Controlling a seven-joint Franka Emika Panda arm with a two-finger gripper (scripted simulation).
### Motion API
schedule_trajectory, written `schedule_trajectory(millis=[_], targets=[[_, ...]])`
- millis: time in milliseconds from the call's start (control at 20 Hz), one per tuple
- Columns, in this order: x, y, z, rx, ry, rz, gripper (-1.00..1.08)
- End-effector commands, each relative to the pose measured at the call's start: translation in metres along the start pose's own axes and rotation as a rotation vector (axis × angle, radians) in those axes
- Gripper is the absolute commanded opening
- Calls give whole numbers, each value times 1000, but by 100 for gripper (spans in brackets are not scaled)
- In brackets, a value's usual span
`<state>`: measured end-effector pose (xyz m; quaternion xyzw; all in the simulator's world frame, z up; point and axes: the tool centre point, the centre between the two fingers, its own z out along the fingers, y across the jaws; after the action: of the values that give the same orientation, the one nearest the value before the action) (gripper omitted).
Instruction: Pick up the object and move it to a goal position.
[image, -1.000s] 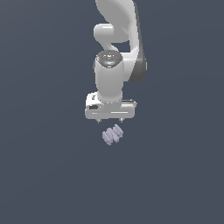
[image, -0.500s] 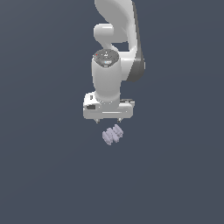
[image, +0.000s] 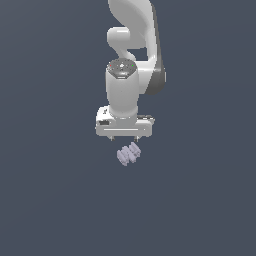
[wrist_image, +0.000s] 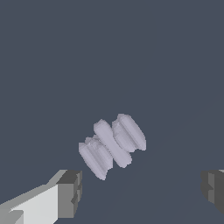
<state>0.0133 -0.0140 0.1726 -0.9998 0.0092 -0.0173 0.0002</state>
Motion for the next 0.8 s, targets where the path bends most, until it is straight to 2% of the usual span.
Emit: schedule_trajectory(millis=[0,350,750], targets=[[0,-1,3,1,-2,32,100],[-1,-4,15,3,-8,164,100],[-2,-9,33,4,-17,374,100]])
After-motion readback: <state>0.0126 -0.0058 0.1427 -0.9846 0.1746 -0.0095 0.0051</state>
